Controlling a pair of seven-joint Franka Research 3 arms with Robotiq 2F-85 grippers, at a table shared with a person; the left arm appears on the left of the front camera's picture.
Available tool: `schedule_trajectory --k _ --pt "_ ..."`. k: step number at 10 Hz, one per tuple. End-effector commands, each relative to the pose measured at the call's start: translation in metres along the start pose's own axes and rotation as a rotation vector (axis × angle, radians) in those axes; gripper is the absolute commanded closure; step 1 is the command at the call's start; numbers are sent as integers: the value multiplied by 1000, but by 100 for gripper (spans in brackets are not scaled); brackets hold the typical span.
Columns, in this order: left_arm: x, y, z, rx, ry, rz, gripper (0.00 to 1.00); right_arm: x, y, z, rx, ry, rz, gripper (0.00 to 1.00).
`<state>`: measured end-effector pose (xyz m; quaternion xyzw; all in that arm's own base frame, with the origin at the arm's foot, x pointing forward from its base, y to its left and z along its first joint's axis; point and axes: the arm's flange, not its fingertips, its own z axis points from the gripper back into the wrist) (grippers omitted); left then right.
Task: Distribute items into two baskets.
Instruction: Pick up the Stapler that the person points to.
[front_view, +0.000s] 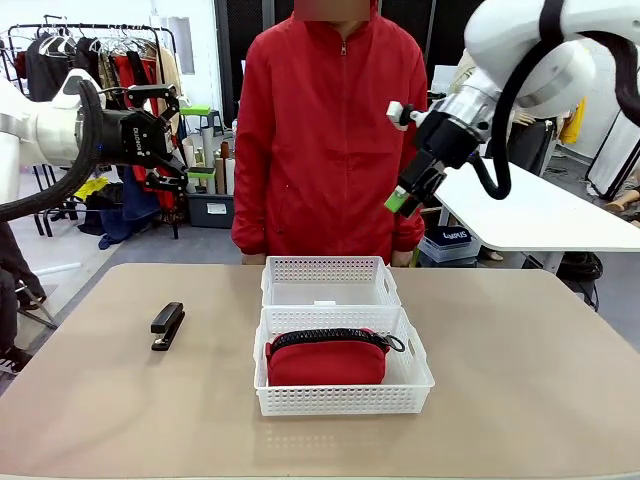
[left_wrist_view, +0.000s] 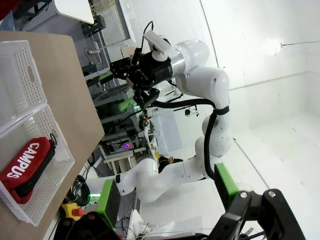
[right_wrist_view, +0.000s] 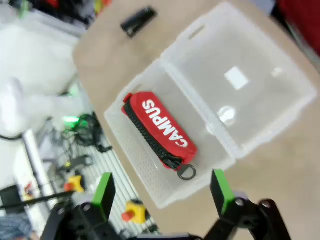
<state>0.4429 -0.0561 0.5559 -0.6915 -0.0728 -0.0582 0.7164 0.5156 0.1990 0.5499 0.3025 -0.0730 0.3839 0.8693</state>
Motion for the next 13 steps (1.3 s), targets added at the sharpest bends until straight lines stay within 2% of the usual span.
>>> schedule_trajectory --k 1,2,3,8,9,10,12,13 --pt "0 -2 1 -3 0 -4 0 -27 -11 8 36 -139 -132 0" --pt "0 -2 1 -3 0 -4 0 -34 -19 12 42 -176 -161 0" --pt "0 -2 1 -3 0 -4 0 -12 -13 9 19 -45 -70 0" --pt "0 -2 1 -3 0 -4 0 -17 -12 5 31 -61 -82 0" --pt "0 -2 1 -3 0 -4 0 -16 -17 20 131 -147 -310 0" --pt "0 -2 1 -3 0 -4 0 -21 -29 50 203 -230 -461 0" --pt "0 -2 1 -3 0 -4 0 -31 -34 88 312 -350 -607 0" --pt "0 -2 1 -3 0 -4 0 -36 -37 106 347 -389 -629 0"
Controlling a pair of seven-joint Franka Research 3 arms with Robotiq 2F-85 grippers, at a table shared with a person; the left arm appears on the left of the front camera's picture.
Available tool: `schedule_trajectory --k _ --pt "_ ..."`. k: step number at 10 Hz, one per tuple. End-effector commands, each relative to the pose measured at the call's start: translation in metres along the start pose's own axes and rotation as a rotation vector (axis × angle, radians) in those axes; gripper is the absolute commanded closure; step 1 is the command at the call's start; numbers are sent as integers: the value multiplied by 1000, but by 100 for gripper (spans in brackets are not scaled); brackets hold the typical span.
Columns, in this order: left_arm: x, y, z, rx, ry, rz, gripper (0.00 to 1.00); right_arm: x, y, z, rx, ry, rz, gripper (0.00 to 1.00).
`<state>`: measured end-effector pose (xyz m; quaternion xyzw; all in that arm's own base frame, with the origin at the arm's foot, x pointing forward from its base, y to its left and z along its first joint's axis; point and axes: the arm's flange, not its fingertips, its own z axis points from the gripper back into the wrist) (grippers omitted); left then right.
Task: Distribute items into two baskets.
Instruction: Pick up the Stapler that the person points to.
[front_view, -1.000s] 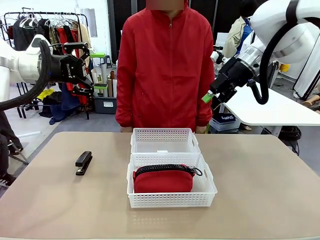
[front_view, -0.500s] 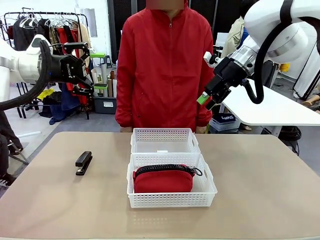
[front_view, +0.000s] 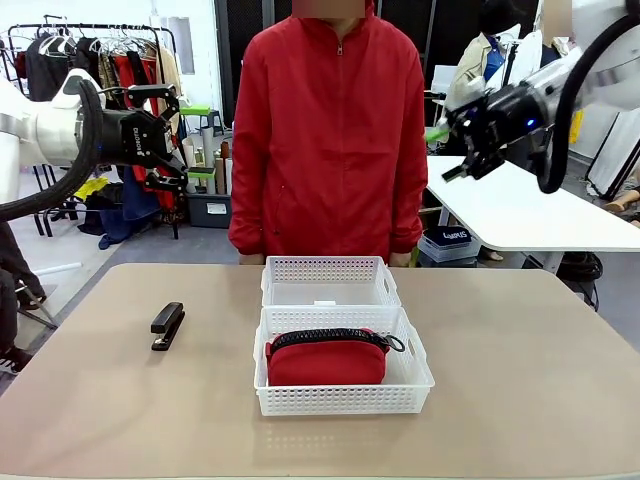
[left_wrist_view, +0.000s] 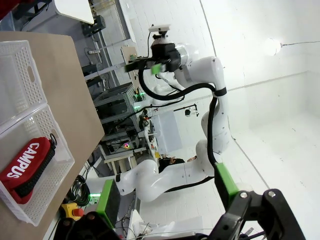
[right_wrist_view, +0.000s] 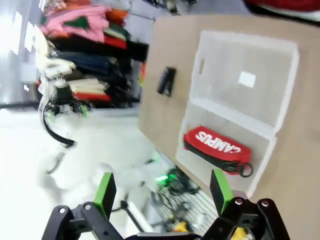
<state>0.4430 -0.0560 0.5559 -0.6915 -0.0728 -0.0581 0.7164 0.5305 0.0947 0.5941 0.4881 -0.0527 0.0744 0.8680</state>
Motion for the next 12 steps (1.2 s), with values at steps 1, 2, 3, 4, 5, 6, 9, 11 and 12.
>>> schedule_trajectory --k 1,2,3,4,5,6,9,11,12 --pt "0 -2 0 -3 1 -4 0 -10 11 20 106 -117 -79 0" --pt "0 -2 0 -3 1 -4 0 -5 -2 38 140 -109 -126 0" --pt "0 -2 0 -3 1 -4 0 -12 -20 44 222 -104 -109 0" --pt "0 -2 0 -3 1 -4 0 -16 -37 47 246 -90 -78 0" --pt "0 -2 0 -3 1 -4 0 -16 -53 49 312 -91 -95 0" --pt "0 -2 0 -3 1 -4 0 -24 -58 43 340 -93 -110 0" --pt "0 -2 0 -3 1 -4 0 -29 -66 43 392 -128 -51 0" --pt "0 -2 0 -3 1 -4 0 -30 -61 44 439 -117 -69 0" --pt "0 -2 0 -3 1 -4 0 -27 -57 48 434 -119 -67 0"
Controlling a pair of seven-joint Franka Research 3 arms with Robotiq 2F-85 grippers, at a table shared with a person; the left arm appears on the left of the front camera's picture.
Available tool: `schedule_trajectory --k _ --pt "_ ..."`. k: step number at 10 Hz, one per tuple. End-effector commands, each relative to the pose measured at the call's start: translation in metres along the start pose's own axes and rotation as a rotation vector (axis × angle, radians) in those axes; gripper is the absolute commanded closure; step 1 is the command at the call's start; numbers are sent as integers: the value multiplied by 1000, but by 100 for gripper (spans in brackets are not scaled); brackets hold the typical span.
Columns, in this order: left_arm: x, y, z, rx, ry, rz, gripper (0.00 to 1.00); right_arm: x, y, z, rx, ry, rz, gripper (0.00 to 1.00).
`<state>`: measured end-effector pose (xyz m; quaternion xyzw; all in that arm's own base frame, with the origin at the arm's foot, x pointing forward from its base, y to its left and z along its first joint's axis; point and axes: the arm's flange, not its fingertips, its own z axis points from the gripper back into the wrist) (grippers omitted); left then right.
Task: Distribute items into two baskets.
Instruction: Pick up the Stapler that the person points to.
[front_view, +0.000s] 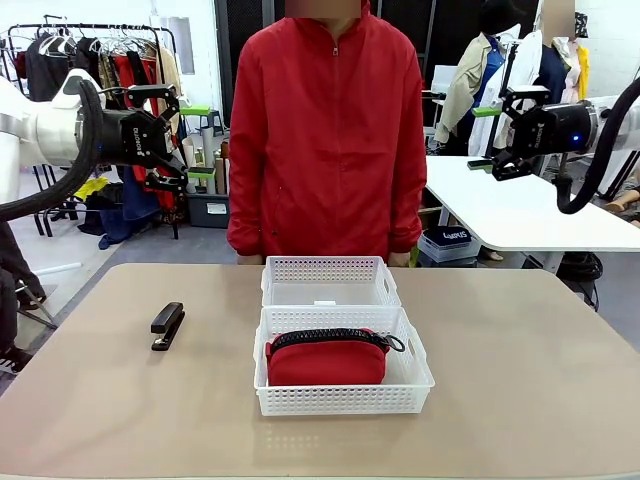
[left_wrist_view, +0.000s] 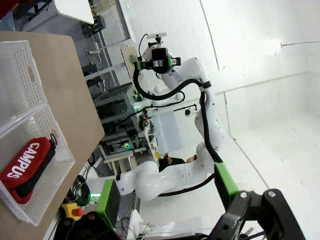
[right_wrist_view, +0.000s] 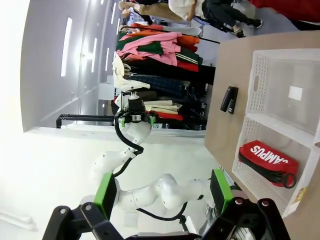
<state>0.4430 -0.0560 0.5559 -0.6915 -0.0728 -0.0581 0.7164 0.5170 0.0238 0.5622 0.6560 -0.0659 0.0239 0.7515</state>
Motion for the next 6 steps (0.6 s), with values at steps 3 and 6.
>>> schedule_trajectory --k 3,6 --pt "0 -2 0 -3 1 -4 0 -2 17 4 24 -8 26 0" --pt "0 -2 0 -3 1 -4 0 -2 6 1 4 -2 10 0"
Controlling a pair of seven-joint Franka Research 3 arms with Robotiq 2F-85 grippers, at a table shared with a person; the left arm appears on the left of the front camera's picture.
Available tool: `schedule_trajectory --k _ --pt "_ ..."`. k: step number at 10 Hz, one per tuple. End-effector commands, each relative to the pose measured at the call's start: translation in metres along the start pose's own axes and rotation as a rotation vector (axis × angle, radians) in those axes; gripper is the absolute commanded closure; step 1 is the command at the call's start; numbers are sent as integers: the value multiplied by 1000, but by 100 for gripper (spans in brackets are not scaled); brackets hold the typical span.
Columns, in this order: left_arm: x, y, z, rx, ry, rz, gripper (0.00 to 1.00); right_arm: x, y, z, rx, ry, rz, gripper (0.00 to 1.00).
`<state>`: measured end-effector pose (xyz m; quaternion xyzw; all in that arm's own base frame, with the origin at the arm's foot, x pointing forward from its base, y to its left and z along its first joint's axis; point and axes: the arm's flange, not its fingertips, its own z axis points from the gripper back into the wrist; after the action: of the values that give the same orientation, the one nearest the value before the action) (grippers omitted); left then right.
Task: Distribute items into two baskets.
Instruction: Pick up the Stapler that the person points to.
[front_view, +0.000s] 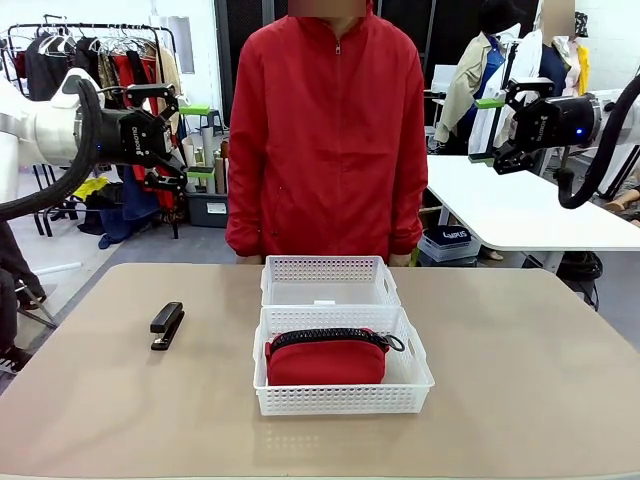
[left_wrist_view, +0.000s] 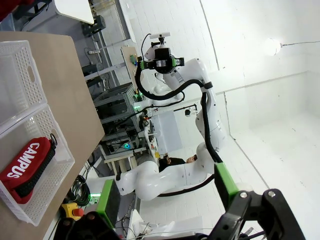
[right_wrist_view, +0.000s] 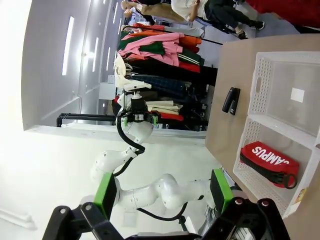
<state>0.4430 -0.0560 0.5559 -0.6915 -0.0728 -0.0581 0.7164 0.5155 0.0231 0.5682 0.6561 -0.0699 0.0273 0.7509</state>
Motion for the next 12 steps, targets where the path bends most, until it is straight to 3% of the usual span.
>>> schedule_trajectory --k 1,12 --pt "0 -2 0 -3 1 -4 0 -1 0 0 3 -1 -1 0" --pt "0 -2 0 -3 1 -4 0 -1 0 0 3 -1 -1 0"
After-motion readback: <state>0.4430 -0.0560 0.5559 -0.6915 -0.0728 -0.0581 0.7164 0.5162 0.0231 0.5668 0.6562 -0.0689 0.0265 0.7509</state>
